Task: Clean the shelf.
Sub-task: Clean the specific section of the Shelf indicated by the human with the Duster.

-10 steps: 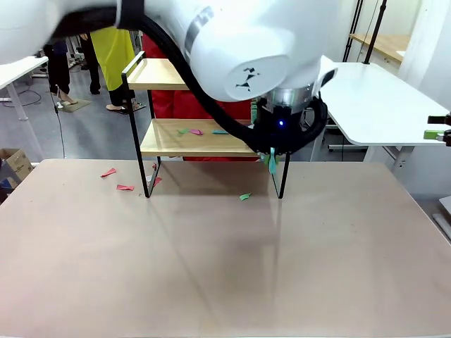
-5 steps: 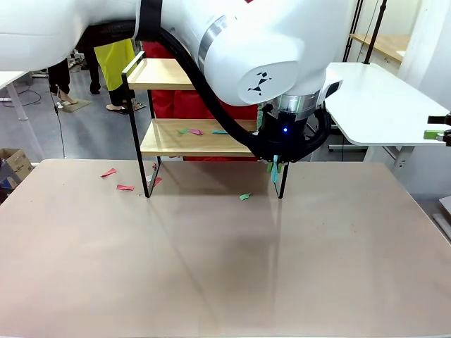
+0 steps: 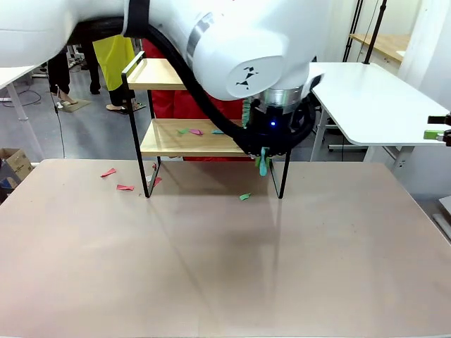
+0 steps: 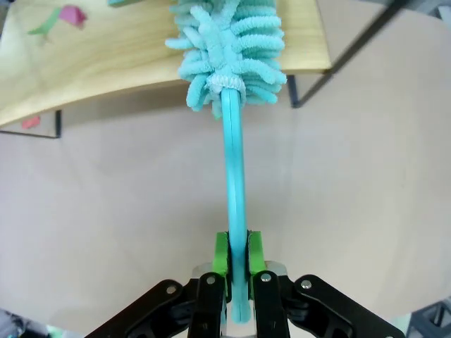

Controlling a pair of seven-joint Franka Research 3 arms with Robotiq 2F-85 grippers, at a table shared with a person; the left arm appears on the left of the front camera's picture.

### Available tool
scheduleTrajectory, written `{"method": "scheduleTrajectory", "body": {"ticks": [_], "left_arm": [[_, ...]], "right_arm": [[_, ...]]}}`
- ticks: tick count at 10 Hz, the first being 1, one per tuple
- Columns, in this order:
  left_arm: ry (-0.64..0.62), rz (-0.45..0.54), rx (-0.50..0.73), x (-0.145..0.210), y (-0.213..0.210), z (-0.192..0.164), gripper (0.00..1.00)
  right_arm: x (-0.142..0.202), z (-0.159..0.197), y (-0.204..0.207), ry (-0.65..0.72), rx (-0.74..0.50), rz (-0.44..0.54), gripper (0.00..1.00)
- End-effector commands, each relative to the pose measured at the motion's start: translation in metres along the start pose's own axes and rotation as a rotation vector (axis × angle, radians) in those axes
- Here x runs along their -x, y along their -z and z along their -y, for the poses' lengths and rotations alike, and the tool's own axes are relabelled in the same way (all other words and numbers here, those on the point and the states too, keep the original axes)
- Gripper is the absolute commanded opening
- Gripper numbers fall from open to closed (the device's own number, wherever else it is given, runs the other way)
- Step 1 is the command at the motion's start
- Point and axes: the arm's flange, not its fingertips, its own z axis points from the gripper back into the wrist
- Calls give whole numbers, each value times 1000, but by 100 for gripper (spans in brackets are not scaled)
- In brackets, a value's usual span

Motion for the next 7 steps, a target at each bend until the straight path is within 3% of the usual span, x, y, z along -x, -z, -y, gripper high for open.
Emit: {"method": "scheduleTrajectory", "body": {"ticks": [1, 7], "left_arm": [[-46, -26, -1, 14, 5, -32, 13], [-151, -52, -156, 14, 17, -125, 13]], "right_arm": [[-3, 0, 1, -6, 0, 2, 100], [-3, 0, 1, -6, 0, 2, 100]]}}
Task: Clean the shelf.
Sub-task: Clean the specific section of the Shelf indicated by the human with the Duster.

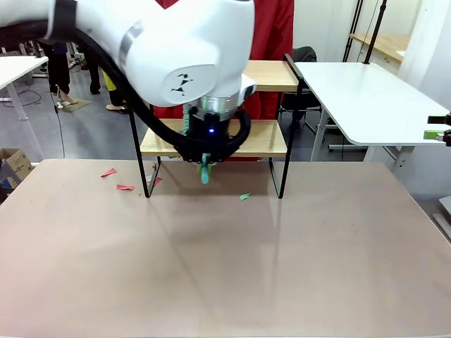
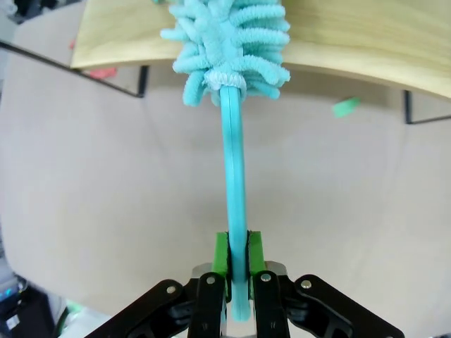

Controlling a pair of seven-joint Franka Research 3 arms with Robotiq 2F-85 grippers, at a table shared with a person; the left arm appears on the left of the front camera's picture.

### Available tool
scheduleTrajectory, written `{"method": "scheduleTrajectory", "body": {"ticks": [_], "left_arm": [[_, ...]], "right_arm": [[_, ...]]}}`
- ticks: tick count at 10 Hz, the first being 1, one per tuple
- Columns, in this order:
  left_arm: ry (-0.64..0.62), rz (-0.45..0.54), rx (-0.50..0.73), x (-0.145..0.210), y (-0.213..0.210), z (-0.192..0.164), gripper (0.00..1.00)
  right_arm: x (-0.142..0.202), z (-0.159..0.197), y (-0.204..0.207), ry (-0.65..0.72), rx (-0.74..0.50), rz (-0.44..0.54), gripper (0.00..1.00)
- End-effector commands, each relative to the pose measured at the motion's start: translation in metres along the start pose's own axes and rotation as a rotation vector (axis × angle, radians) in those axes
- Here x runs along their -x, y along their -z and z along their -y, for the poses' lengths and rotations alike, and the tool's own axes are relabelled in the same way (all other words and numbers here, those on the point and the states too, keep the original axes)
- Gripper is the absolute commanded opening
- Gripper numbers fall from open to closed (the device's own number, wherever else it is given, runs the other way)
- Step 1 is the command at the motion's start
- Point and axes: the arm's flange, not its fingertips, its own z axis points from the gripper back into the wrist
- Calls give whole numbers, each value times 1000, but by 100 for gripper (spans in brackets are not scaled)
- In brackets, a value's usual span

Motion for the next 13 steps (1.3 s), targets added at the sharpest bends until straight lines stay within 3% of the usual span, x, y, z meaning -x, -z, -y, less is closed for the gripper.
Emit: {"method": "scheduleTrajectory", "body": {"ticks": [1, 4, 6, 8, 9, 10, 13], "left_arm": [[-31, -11, -40, 0, 7, -29, 13], [-72, 16, -244, -6, 14, -57, 13], [-116, 99, -353, -1, 2, -65, 13], [-125, 197, -347, 13, -24, -53, 13], [-111, 209, -275, 16, -31, -45, 13], [-70, 126, -311, 5, -13, -54, 13], [-68, 148, -294, 12, -21, -44, 13]], "right_arm": [[-3, 0, 1, -6, 0, 2, 100], [-3, 0, 1, -6, 0, 2, 100], [-3, 0, 1, -6, 0, 2, 100], [-3, 0, 1, -6, 0, 2, 100], [-3, 0, 1, -6, 0, 2, 100], [-3, 0, 1, -6, 0, 2, 100], [-3, 0, 1, -6, 0, 2, 100]]}}
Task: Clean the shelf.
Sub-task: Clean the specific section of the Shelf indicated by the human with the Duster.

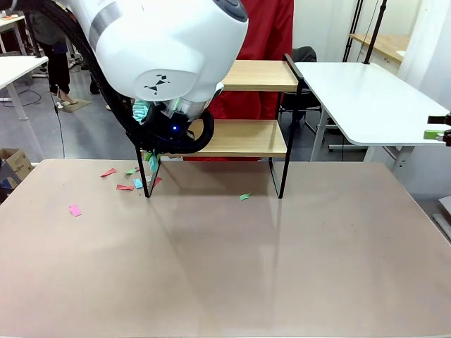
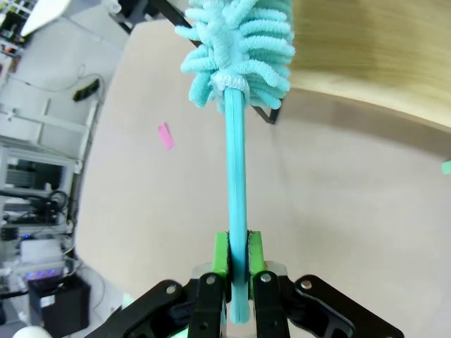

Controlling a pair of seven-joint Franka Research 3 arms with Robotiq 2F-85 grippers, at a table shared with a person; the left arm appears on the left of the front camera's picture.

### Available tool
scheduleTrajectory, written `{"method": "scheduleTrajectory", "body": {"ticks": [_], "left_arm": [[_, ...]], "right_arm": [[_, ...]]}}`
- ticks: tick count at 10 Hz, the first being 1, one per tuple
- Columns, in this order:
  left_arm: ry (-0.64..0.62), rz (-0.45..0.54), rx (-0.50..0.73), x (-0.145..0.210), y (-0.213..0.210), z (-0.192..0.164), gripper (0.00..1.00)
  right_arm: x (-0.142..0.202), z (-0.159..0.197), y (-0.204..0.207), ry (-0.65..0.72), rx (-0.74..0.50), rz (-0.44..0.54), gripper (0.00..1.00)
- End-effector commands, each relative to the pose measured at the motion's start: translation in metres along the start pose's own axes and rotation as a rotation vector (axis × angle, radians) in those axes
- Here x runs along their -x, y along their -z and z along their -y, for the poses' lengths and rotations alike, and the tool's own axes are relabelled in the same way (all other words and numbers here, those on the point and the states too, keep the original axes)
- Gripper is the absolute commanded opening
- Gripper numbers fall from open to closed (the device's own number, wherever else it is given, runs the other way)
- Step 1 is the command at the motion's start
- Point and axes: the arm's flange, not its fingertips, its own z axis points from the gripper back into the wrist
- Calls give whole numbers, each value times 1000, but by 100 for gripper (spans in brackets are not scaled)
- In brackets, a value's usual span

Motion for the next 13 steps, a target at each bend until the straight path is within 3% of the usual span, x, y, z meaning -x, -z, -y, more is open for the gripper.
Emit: {"method": "scheduleTrajectory", "body": {"ticks": [1, 9, 13], "left_arm": [[8, 56, 154, -1, -13, -12, 13], [255, 146, 581, 5, -2, -83, 13], [470, 105, 828, -6, 21, -110, 13]], "right_arm": [[-3, 0, 1, -6, 0, 2, 100], [-3, 0, 1, -6, 0, 2, 100], [-3, 0, 1, -6, 0, 2, 100]]}}
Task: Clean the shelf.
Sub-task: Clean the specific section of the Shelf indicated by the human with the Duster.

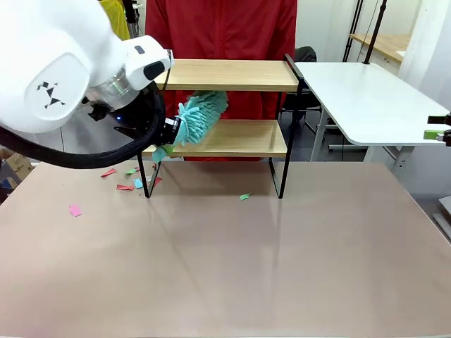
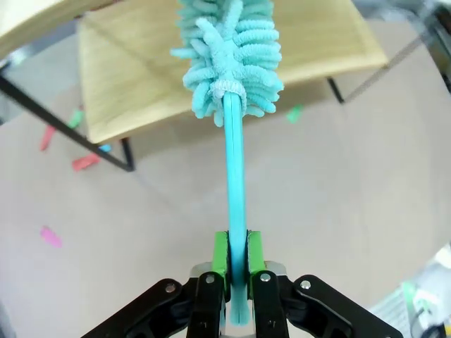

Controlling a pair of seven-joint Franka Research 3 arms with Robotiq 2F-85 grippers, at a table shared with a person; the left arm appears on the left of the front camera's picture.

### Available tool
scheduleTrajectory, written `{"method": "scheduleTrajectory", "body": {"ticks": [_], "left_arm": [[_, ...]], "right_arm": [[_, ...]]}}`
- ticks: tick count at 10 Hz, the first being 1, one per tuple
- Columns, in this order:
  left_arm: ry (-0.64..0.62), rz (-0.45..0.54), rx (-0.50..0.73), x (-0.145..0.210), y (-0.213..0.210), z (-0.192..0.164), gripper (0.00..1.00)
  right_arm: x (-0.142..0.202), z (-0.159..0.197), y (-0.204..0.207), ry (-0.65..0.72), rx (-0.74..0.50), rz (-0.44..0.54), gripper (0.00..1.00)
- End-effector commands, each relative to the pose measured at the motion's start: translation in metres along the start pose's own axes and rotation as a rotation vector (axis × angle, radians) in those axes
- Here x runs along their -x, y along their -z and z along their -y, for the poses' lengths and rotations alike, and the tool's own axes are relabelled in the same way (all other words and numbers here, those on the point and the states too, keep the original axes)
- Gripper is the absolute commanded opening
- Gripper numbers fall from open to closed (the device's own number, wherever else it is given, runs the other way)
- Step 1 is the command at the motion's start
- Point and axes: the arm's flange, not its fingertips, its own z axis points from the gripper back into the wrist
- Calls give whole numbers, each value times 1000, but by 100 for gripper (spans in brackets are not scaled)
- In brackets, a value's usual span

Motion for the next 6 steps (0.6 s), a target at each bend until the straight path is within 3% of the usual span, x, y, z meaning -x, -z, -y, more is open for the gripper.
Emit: {"method": "scheduleTrajectory", "body": {"ticks": [1, 4, 6], "left_arm": [[94, -43, 152, 11, -10, -27, 13], [214, -53, 263, 15, -16, -57, 13], [282, -53, 431, 24, -10, -87, 13]], "right_arm": [[-3, 0, 1, -6, 0, 2, 100], [-3, 0, 1, -6, 0, 2, 100], [-3, 0, 1, -6, 0, 2, 100]]}}
